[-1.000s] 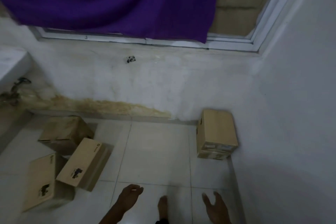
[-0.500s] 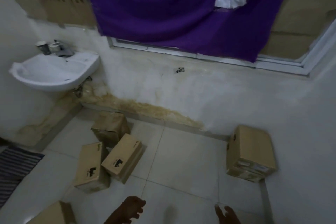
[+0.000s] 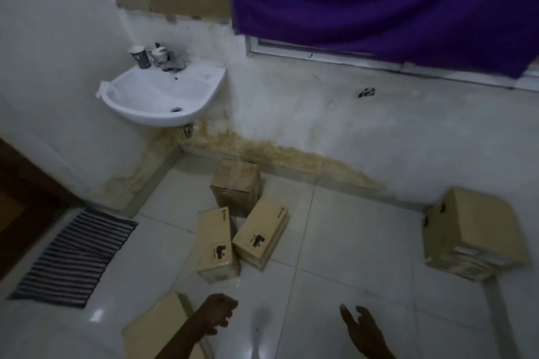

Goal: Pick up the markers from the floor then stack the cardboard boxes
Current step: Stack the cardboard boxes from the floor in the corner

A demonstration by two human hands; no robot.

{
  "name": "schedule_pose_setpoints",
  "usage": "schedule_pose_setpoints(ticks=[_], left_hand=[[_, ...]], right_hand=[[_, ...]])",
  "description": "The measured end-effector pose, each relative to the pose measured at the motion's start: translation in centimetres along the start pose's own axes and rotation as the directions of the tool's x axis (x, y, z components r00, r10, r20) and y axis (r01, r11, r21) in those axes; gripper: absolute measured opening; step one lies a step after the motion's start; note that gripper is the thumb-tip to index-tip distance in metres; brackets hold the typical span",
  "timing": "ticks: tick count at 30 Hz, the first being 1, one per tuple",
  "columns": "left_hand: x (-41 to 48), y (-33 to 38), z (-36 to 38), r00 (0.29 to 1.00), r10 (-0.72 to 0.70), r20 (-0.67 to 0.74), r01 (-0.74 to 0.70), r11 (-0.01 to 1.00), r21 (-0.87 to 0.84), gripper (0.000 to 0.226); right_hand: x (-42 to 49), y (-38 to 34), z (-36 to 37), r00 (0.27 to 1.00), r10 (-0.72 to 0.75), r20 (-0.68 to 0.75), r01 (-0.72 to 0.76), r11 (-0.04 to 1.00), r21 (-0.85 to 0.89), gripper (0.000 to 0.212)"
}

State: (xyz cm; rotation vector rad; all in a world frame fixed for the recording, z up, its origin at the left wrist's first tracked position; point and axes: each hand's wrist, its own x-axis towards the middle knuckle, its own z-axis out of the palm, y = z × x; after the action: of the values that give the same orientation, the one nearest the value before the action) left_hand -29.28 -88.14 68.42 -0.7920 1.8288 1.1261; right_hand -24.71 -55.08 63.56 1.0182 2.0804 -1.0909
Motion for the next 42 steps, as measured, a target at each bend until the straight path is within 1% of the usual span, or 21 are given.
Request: schedule_pose_setpoints(ticks=[1, 2, 3, 6, 8, 12, 14, 16, 18, 22, 25, 28, 30, 32, 33, 36, 42], left_hand=[[0.1, -0.4, -1.0, 1.0, 0.004, -0.017, -0.003, 1.0, 0.03, 0.016], [0.5, -0.3, -1.7, 0.999, 0.012, -0.044, -0.012, 1.0, 0.022, 0.016], [0.6, -0.1, -2.3, 0.999, 0.018, -0.05, -0.017, 1.0, 0.01, 0.016], [1.4, -0.9, -3.3, 0.997, 0.068, -0.03, -0.069, 0.998, -0.003, 0.022], [1.8, -1.7, -3.9, 0.995, 0.09, -0.038, -0.09, 0.996, -0.015, 0.02], [2.0, -2.8, -4.5, 0.995, 0.08, -0.066, -0.082, 0.996, -0.026, 0.011], [2.1, -3.5, -4.5, 0.992, 0.088, -0.095, -0.092, 0.995, -0.039, 0.01], [2.8, -4.7, -4.9, 0.993, 0.05, -0.108, -0.054, 0.998, -0.043, 0.009], [3.3, -5.9, -5.4, 0.992, 0.036, -0.121, -0.041, 0.998, -0.041, 0.017], [4.3, -8.5, -6.6, 0.984, -0.037, -0.173, 0.03, 0.999, -0.044, 0.022], [4.5, -9.1, -7.1, 0.982, -0.03, -0.186, 0.04, 0.998, 0.053, 0.038], [5.6, -9.3, -9.2, 0.975, -0.047, -0.216, 0.066, 0.995, 0.081, 0.051], [6.9, -9.7, -11.0, 0.971, -0.056, -0.233, 0.07, 0.996, 0.055, 0.058], [7.9, -10.4, -12.3, 0.967, -0.069, -0.247, 0.072, 0.997, 0.002, 0.074], [8.3, -10.5, -12.8, 0.964, -0.061, -0.26, 0.057, 0.998, -0.021, 0.076], [10.8, -12.5, -14.0, 0.95, -0.089, -0.3, 0.065, 0.994, -0.087, 0.065], [15.6, -17.3, -15.3, 0.913, -0.172, -0.37, 0.088, 0.969, -0.233, 0.065]], right_hand=[[-0.7, -1.0, 0.4, 0.998, -0.052, 0.02, 0.052, 0.998, -0.022, 0.073], [-0.2, -1.4, 1.1, 0.999, -0.041, 0.021, 0.041, 0.999, -0.018, 0.073], [-1.0, -2.1, 1.4, 0.998, -0.067, 0.018, 0.067, 0.997, -0.036, 0.074], [-0.3, -3.1, 1.8, 0.993, -0.115, 0.001, 0.114, 0.991, -0.071, 0.073], [-0.4, -4.1, 2.0, 0.991, -0.135, -0.016, 0.133, 0.988, -0.075, 0.072], [0.3, -5.5, 2.6, 0.99, -0.141, 0.003, 0.141, 0.987, -0.071, 0.071], [1.1, -5.9, 3.3, 0.987, -0.163, 0.018, 0.164, 0.984, -0.077, 0.072], [1.4, -6.6, 3.9, 0.984, -0.17, 0.055, 0.175, 0.98, -0.097, 0.072], [1.7, -7.2, 4.6, 0.98, -0.188, 0.072, 0.194, 0.976, -0.1, 0.073], [2.0, -8.6, 6.2, 0.975, -0.194, 0.108, 0.205, 0.974, -0.101, 0.074], [2.0, -9.6, 6.6, 0.975, -0.191, 0.11, 0.201, 0.975, -0.092, 0.076], [2.6, -10.8, 8.9, 0.971, -0.199, 0.134, 0.212, 0.973, -0.09, 0.079], [3.1, -11.7, 10.7, 0.967, -0.207, 0.145, 0.223, 0.969, -0.104, 0.08], [3.4, -12.5, 12.5, 0.964, -0.21, 0.161, 0.231, 0.965, -0.125, 0.08], [3.5, -13.0, 13.0, 0.962, -0.217, 0.165, 0.239, 0.962, -0.13, 0.081], [4.5, -13.9, 15.9, 0.954, -0.224, 0.199, 0.255, 0.956, -0.147, 0.082], [8.1, -14.5, 23.2, 0.932, -0.206, 0.297, 0.273, 0.939, -0.207, 0.081]])
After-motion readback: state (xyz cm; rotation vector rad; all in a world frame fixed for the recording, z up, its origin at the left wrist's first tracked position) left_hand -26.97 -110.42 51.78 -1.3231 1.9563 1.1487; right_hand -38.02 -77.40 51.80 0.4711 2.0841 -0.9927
